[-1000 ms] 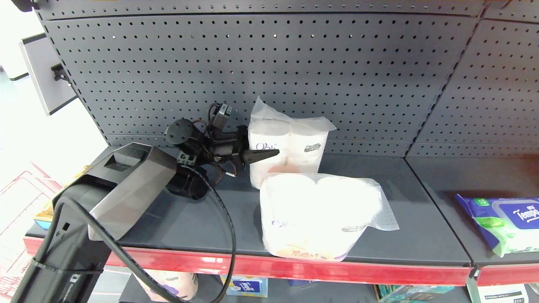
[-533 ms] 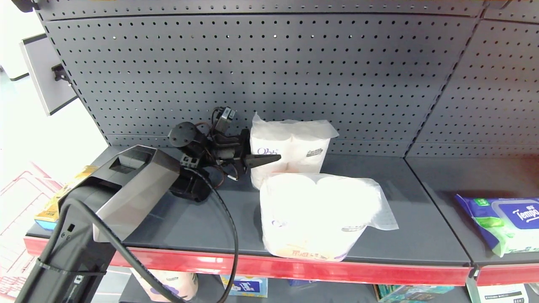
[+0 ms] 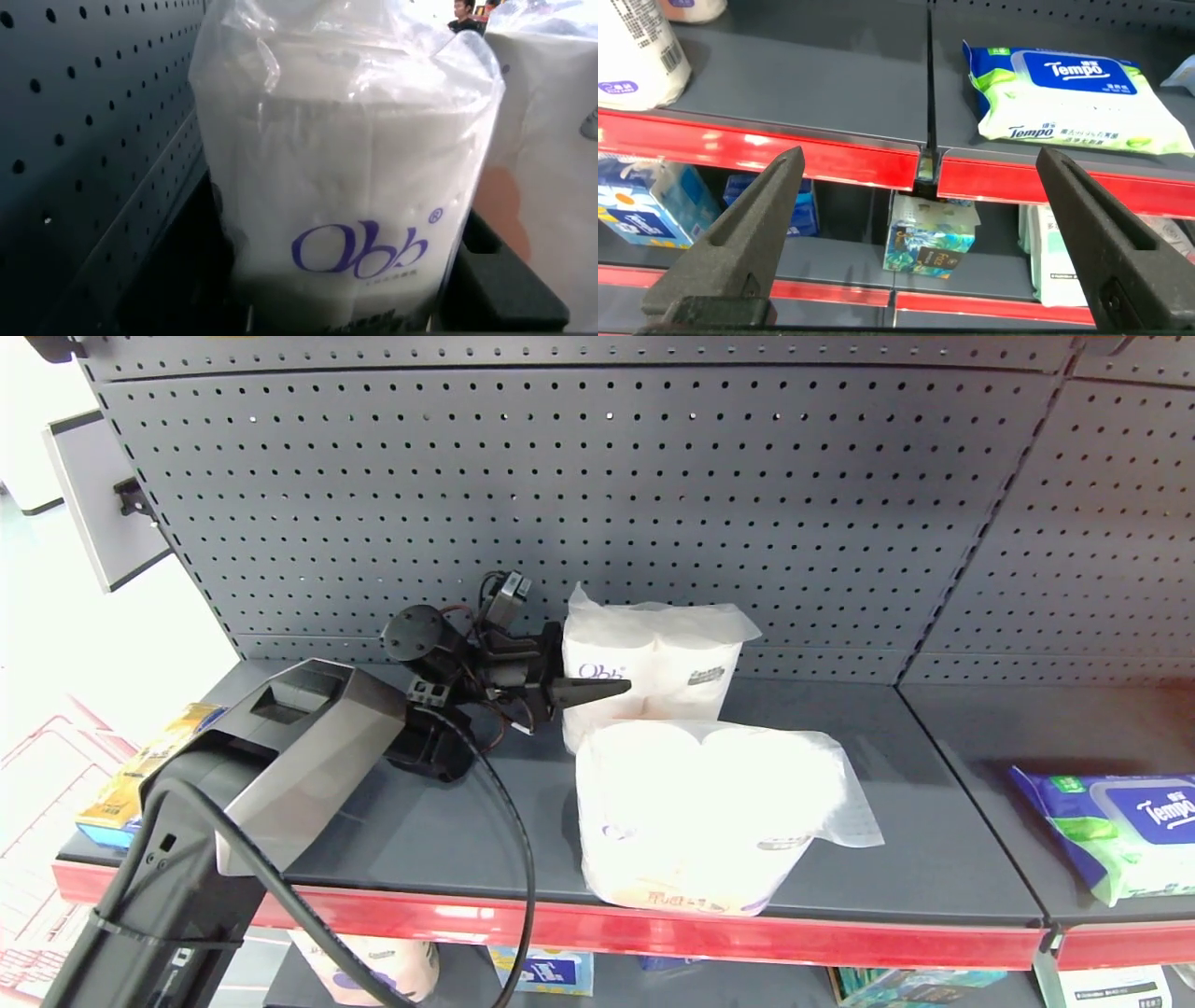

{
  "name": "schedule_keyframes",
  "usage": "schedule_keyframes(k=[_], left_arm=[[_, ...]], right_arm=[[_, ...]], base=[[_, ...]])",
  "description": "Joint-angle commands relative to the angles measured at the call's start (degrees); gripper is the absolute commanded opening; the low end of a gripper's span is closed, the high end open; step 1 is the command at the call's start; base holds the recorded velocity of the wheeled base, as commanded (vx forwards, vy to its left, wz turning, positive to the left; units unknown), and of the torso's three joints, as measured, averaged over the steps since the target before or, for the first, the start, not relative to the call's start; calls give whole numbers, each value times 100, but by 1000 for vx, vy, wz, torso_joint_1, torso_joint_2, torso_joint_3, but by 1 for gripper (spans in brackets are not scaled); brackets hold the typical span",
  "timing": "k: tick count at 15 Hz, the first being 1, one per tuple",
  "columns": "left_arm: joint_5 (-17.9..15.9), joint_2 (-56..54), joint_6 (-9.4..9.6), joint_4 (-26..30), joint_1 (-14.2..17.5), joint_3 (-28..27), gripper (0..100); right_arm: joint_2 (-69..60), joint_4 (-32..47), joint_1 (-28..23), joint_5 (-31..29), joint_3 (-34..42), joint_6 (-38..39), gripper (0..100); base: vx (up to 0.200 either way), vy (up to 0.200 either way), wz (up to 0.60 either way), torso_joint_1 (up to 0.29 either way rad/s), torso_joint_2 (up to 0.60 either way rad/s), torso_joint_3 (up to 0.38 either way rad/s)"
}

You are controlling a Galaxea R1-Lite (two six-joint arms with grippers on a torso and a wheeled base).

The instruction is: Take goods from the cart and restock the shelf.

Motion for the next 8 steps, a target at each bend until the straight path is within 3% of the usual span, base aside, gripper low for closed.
schedule_keyframes(k=[1,4,5,8], left_arm=[[3,10,-10,-25,-41,-60,0],[12,63,-10,-25,-41,-60,0],[20,63,-10,-25,-41,-69,100],[56,36,-10,-25,-15,-34,100]], right_arm=[[7,1,0,6,-10,1,100],[7,-8,0,-3,-10,1,100],[7,-8,0,6,-10,1,100],[7,-8,0,-3,-1,-8,100]], base=[[0,0,0,0,0,0],[0,0,0,0,0,0],[0,0,0,0,0,0],[0,0,0,0,0,0]])
